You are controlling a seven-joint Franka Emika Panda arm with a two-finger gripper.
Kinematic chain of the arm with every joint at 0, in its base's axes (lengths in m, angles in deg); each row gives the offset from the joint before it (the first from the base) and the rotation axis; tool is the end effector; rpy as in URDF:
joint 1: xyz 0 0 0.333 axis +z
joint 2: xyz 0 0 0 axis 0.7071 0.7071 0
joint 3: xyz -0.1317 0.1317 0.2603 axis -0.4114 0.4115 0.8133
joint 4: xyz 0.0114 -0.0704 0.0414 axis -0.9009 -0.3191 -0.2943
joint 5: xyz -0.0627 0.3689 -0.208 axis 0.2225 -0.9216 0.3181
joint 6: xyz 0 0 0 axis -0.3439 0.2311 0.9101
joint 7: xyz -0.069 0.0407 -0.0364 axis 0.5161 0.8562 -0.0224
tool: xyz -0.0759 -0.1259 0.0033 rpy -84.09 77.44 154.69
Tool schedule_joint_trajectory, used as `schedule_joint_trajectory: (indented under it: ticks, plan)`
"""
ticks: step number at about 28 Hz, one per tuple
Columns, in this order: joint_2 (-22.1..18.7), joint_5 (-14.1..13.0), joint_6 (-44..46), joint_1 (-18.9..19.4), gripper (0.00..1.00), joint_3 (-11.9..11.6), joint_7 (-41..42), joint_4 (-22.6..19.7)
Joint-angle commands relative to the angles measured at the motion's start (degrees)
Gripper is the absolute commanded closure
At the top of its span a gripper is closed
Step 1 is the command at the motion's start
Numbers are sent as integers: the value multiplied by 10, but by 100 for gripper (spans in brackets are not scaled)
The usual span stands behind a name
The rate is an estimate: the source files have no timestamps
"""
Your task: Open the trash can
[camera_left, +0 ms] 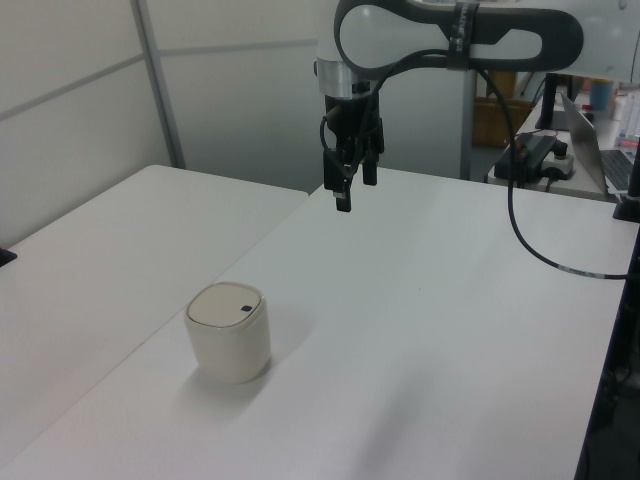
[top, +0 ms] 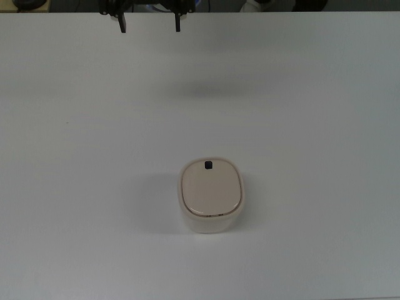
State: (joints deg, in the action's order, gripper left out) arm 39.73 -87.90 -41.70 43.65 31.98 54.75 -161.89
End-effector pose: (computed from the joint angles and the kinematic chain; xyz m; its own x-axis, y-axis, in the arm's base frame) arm 0.6120 0.0013 0.5951 0.9994 0.0336 0.0081 0.0336 -0.9994 0.0032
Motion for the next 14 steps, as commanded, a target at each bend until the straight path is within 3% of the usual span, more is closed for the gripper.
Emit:
schedule_joint_trajectory:
  ticks: [1,5,6,7,14]
  plan:
    - [-2,-5,-6,0,1,-2,-8,-6]
    - [-2,-7,-11,0,36,-2,-6,-5]
    - [-2,-5,-12,1,58,-2,-3,-5]
    - [-2,-5,-12,1,67,-1,-3,-5]
    - [-1,-5,-11,1,100,1,0,-6]
